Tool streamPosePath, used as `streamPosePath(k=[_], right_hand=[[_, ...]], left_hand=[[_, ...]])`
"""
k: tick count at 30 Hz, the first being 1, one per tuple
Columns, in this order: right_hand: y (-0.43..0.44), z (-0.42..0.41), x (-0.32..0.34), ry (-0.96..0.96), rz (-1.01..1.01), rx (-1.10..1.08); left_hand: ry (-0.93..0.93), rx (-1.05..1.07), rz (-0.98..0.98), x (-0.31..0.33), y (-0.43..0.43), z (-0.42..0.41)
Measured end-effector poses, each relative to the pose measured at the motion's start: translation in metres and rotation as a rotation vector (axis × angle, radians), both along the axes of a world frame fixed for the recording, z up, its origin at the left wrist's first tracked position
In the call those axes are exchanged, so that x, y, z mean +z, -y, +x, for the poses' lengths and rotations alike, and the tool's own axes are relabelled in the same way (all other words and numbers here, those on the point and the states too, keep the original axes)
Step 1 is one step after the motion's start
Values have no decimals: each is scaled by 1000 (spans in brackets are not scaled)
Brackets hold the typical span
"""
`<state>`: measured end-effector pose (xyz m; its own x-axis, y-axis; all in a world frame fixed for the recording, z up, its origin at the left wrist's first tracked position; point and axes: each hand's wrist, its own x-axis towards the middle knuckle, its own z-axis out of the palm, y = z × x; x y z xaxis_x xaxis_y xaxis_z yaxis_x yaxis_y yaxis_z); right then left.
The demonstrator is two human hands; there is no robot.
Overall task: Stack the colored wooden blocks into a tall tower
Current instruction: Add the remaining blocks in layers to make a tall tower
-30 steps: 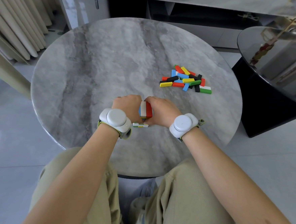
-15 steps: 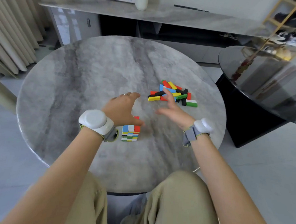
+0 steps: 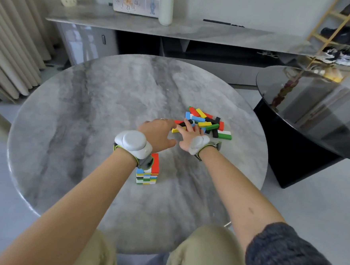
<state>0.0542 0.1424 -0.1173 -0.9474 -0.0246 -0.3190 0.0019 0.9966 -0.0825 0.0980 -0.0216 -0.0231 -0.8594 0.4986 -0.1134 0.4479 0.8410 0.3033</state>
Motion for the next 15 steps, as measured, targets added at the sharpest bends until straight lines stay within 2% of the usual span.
streamPosePath(k=[4, 11, 15], right_hand=[[-9, 16, -9, -137, -45, 94], [-27, 75, -8, -101, -71, 245], [-42, 97, -5, -56, -135, 276]], left_hand=[[14, 17, 40, 3, -2, 3], [9, -17, 129, 9, -15, 27], [91, -33, 170, 1, -37, 44]])
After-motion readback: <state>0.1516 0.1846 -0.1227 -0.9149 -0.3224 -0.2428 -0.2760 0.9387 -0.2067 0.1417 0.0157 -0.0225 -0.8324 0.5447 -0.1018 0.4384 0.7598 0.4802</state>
